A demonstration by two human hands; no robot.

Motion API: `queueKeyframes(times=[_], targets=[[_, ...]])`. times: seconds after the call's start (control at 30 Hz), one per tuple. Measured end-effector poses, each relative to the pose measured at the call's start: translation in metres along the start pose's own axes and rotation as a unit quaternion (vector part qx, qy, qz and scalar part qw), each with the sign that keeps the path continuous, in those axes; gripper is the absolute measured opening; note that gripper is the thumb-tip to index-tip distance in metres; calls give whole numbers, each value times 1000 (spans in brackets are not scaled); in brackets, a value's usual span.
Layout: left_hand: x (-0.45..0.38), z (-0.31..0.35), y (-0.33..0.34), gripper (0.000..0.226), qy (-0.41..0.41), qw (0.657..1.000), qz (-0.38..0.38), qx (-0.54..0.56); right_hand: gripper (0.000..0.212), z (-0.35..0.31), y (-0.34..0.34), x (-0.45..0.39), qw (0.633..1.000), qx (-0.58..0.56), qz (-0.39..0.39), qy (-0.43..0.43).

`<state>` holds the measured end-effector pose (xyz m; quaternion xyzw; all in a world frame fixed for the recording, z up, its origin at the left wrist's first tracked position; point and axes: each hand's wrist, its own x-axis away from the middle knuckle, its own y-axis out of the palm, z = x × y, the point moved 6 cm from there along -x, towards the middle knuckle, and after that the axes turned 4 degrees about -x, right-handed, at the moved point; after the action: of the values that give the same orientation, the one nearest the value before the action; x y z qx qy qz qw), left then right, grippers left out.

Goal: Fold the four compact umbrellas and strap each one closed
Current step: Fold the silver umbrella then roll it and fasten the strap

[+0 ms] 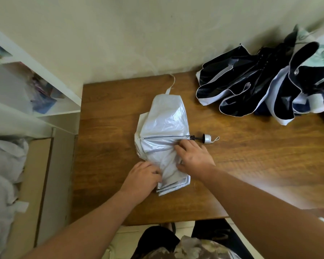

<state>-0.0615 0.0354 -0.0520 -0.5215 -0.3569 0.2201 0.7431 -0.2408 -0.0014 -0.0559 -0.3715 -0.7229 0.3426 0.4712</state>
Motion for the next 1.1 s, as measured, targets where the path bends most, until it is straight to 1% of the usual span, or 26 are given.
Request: queueKeyframes(times=[0.07,0.17,0.27,0.33,0.43,0.47,0.53,0.63,0.7,0.83,0.87,0.9,0.93,1.0,1.03,1.07,1.1], targets=[[2,0,3,23,-12,1000,-10,4,80,6,5,5,1000,13,-2,7],[4,-1,2,26,-9,1000,-15,17,98,16,15,13,999,23,-15,23],[-1,-2,-5,32,-30,999,-29,20,108,18,18,15,999,36,-20,24],[-13,2,-16,34,-46,999,8,27,112,14,17,15,999,41,-23,26],[-42,17,-19,50,-44,995,68,60,125,10,18,19,997,60,-33,29],[-52,21,-17,55,-39,995,77,54,127,9,19,21,997,65,-33,29],[-63,22,-7,63,-46,997,55,13,127,13,24,26,996,72,-41,35],[-50,3,12,86,-86,994,-7,-66,123,20,36,35,995,72,-60,40],[-32,-9,24,97,-114,990,-38,-68,118,24,42,41,995,67,-68,35],[-15,-20,36,103,-150,984,-89,-44,116,24,40,46,992,30,-114,32],[-15,-20,36,105,-149,983,-96,-44,110,22,34,45,993,8,-113,41],[-15,-20,36,108,-149,983,-102,-43,100,18,25,42,994,-15,-96,51],[-16,-20,36,111,-149,982,-108,-41,86,13,13,39,997,-24,-58,55],[-15,-20,37,115,-150,981,-117,-43,63,-5,-6,29,999,-12,24,29],[-15,-20,37,116,-151,980,-119,-42,56,-16,-10,24,999,-11,35,-1],[-15,-20,37,116,-152,980,-118,-42,54,-26,-8,20,999,-14,28,-34],[-15,-19,37,117,-152,981,-115,-43,58,-32,-2,18,998,-16,12,-55]])
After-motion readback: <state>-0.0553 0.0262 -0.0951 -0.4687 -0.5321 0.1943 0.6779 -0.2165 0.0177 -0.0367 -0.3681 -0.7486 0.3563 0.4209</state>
